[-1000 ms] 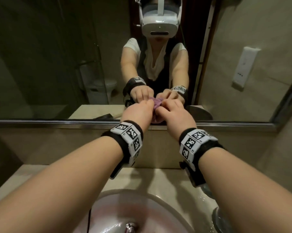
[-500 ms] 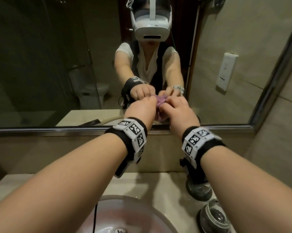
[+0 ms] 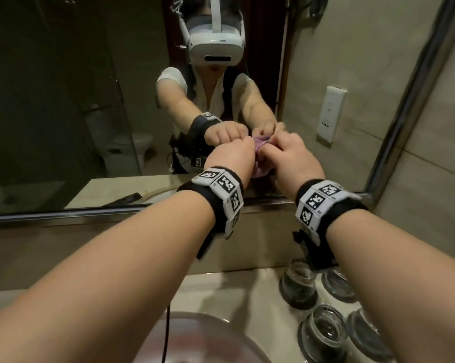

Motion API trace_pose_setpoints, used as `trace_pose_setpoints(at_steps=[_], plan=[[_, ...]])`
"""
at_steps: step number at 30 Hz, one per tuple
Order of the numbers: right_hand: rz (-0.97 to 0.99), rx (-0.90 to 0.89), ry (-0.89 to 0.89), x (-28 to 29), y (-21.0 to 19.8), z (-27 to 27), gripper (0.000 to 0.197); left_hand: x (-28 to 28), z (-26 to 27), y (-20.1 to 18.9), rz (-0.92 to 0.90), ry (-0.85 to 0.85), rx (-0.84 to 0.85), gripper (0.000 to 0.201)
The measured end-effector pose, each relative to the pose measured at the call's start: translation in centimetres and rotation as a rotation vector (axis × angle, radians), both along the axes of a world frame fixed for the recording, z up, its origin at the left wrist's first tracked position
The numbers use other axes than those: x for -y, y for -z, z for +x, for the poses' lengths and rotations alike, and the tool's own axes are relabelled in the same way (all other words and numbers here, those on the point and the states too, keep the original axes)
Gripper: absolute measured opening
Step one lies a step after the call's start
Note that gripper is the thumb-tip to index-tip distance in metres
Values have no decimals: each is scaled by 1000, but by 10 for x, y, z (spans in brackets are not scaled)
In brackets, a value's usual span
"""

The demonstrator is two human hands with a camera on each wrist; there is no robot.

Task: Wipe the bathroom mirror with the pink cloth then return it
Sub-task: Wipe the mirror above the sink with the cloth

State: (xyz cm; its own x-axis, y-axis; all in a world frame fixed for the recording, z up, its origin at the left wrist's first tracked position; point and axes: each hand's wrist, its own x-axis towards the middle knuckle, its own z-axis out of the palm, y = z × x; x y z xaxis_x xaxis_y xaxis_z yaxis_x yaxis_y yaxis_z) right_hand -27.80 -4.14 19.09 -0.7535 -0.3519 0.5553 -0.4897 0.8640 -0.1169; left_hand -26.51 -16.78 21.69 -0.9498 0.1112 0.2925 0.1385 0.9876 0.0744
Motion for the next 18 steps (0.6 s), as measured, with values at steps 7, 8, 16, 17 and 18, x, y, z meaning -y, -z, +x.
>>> trace_pose_setpoints(at_steps=[7, 8, 16, 17, 18], plan=[[14, 150, 34, -16, 77, 5, 58, -22, -6, 48, -130, 109, 144, 43], [23, 121, 30, -18, 78, 1, 56, -24, -8, 47, -115, 89, 135, 41], [40, -33, -30, -60, 35, -17, 31, -49, -18, 26, -33, 79, 111, 44], [52, -57, -30, -60, 32, -20, 32, -50, -22, 18, -22, 60, 143, 47], [53, -78, -35, -62, 31, -20, 33, -55, -26, 11, -24, 39, 187, 49]])
